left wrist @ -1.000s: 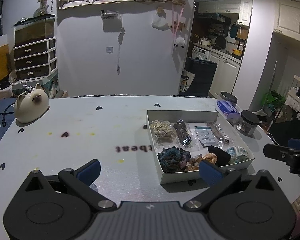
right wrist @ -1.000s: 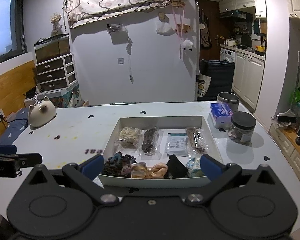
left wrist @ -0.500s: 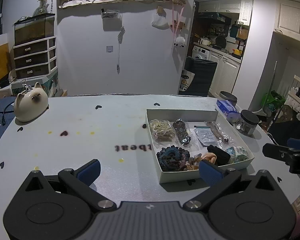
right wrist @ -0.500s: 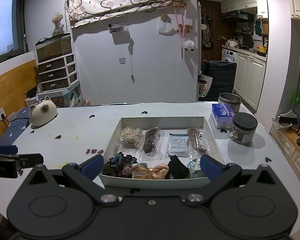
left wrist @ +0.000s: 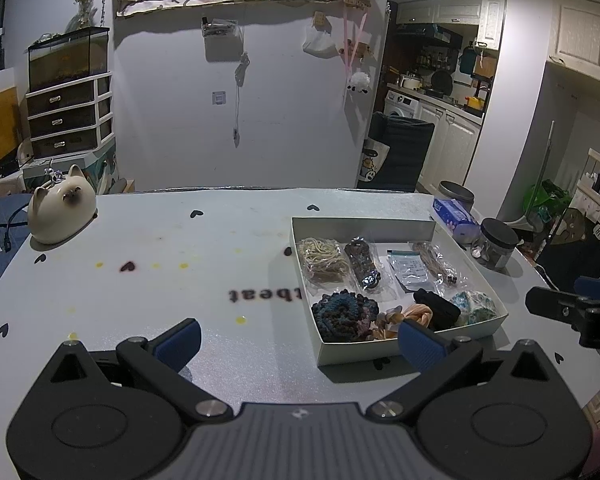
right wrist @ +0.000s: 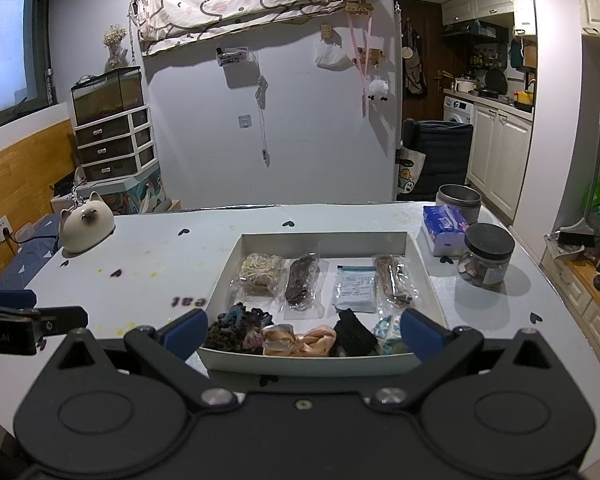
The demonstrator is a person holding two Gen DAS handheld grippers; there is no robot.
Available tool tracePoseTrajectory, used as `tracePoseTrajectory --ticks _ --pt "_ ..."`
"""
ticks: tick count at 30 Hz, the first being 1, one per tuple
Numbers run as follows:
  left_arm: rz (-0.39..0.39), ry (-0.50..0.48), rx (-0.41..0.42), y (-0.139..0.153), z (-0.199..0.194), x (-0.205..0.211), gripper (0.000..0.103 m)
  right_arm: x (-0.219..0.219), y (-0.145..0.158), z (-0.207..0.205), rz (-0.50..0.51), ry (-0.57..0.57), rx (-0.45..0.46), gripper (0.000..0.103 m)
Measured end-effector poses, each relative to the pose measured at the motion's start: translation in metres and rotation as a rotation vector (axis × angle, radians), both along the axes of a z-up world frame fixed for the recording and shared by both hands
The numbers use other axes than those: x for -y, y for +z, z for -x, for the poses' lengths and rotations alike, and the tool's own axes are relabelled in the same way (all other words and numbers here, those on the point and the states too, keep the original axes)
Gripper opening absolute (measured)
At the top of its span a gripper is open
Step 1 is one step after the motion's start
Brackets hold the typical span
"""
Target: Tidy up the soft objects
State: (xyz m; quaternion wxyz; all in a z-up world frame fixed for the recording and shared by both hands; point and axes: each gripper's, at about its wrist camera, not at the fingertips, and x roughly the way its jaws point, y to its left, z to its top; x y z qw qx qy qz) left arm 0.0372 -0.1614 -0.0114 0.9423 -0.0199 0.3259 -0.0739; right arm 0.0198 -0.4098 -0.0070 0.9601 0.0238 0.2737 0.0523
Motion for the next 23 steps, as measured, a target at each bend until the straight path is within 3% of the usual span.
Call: tracePoseTrajectory --ticks 23 --pt "-0.002 0.004 -0.005 -0.0065 -0.0008 0.001 0.103 0.0005 -0.0002 -0.0006 0.0 -0.001 -0.002 0.103"
